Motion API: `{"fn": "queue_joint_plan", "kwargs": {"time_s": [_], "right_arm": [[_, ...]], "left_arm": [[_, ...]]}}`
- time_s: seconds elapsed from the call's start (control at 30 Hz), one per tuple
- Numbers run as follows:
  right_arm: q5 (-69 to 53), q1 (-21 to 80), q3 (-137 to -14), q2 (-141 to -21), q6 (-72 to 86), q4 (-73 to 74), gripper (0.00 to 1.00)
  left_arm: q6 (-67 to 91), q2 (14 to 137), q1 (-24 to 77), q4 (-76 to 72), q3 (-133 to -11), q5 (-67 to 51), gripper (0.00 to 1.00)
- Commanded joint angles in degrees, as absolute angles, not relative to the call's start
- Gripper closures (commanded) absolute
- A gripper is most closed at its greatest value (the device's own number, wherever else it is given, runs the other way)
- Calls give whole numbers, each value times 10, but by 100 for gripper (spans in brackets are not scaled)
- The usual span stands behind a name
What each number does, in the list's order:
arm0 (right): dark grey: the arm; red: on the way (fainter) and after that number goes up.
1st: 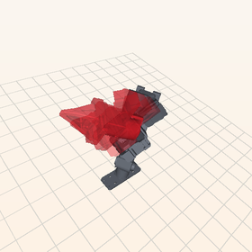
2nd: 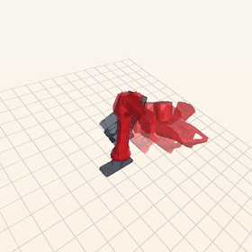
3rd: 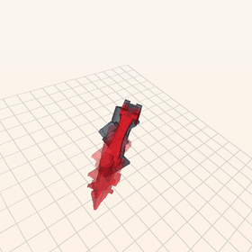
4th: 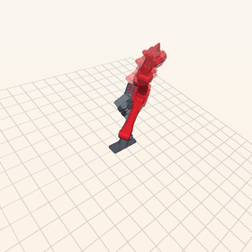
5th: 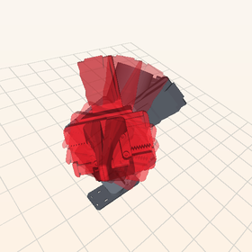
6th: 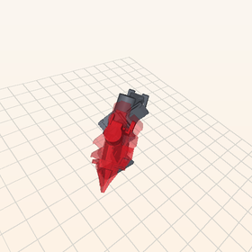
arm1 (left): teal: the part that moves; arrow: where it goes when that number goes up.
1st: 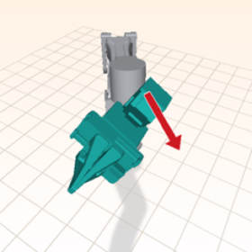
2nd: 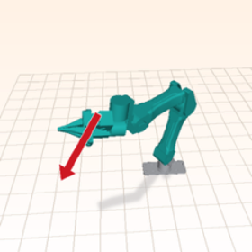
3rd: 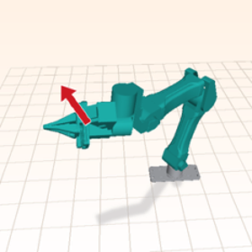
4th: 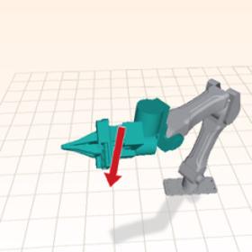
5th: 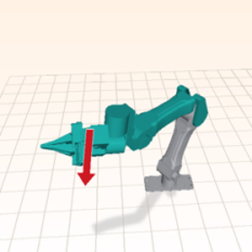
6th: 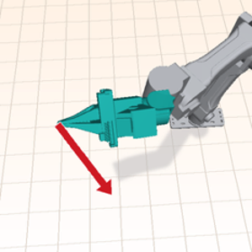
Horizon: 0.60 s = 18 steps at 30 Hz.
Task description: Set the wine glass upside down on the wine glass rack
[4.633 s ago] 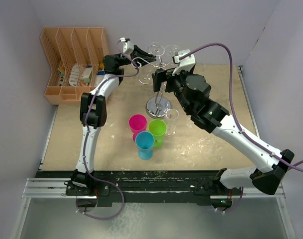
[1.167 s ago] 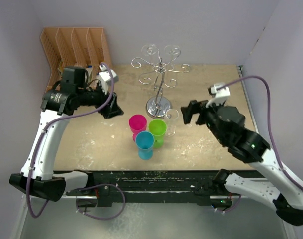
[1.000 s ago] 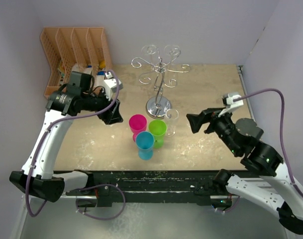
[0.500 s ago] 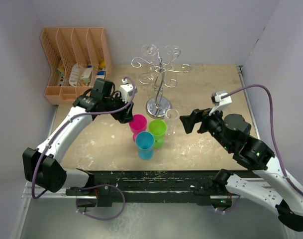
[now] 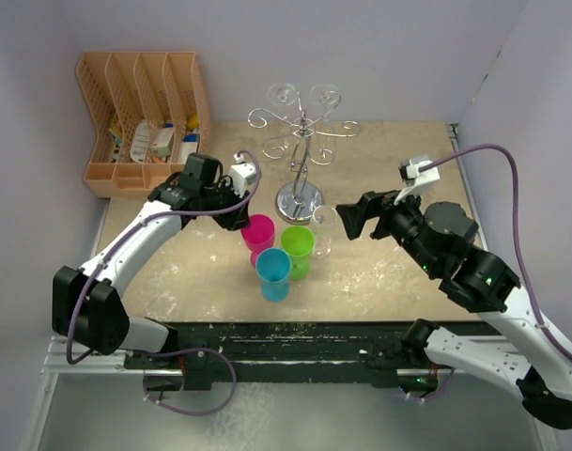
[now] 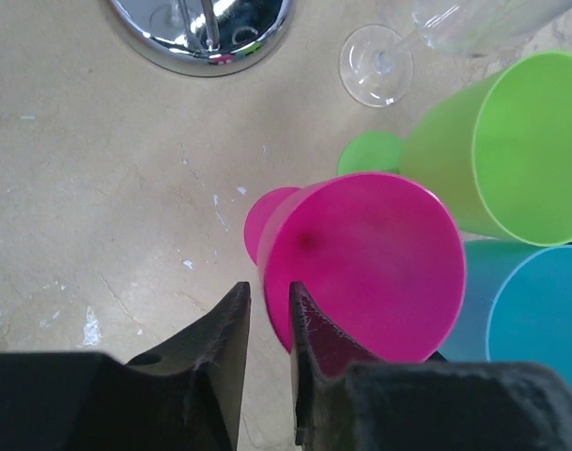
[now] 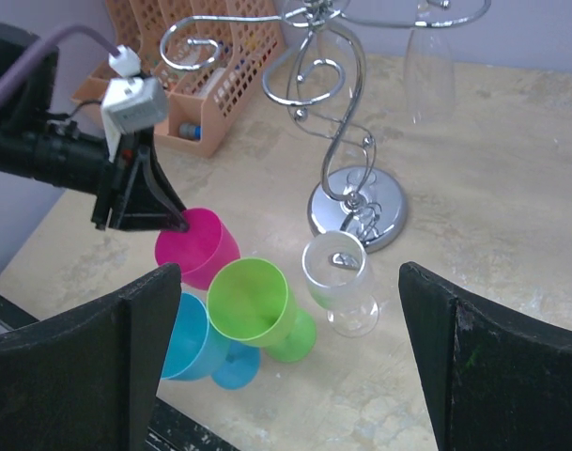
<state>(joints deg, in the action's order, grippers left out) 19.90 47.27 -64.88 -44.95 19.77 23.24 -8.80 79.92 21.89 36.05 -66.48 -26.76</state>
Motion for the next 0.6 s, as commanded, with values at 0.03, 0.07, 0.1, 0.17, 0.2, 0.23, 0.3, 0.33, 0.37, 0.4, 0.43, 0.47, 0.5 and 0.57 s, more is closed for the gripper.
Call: {"fn": "queue_joint_plan", "kwargs": {"time_s": [0.03, 0.07, 0.1, 0.17, 0.2, 0.23, 0.3, 0.33, 0.37, 0.4, 0.43, 0.47, 0.5, 0.57], "right_arm": [[184, 474, -697, -455, 176, 194, 0], [183, 474, -700, -456, 174, 192, 0], [183, 474, -700, -457, 173, 190, 0], [181, 474, -701, -459, 172, 183, 0], [180, 474, -702, -458, 170, 179, 0], [181, 474, -704, -458, 167, 176, 0], [184, 474, -706, -456, 162, 168, 0], [186, 474, -709, -454, 159, 165, 0], [187, 474, -711, -452, 159, 161, 0], [189, 474, -711, -450, 158, 154, 0], [190, 474, -710, -447, 158, 147, 0], [190, 474, -708, -443, 160, 141, 0], [188, 474, -706, -440, 162, 134, 0], [179, 474, -705, -436, 163, 125, 0]], "left_arm": [[-119, 768, 220, 353, -644, -258, 77], [-120, 764, 220, 357, -643, -258, 80], [-121, 763, 220, 366, -642, -262, 87], [-121, 757, 221, 373, -641, -260, 100], [-122, 752, 221, 380, -646, -256, 100], [-128, 743, 222, 391, -657, -249, 100], [-148, 719, 223, 417, -696, -221, 100], [-170, 703, 224, 427, -719, -198, 100], [-191, 685, 227, 435, -745, -173, 100], [-213, 670, 232, 440, -777, -143, 100], [-237, 656, 238, 443, -797, -109, 100], [-262, 645, 245, 443, -818, -67, 100], [-290, 635, 254, 438, -836, -37, 100], [-350, 613, 279, 407, -862, 12, 100]]}}
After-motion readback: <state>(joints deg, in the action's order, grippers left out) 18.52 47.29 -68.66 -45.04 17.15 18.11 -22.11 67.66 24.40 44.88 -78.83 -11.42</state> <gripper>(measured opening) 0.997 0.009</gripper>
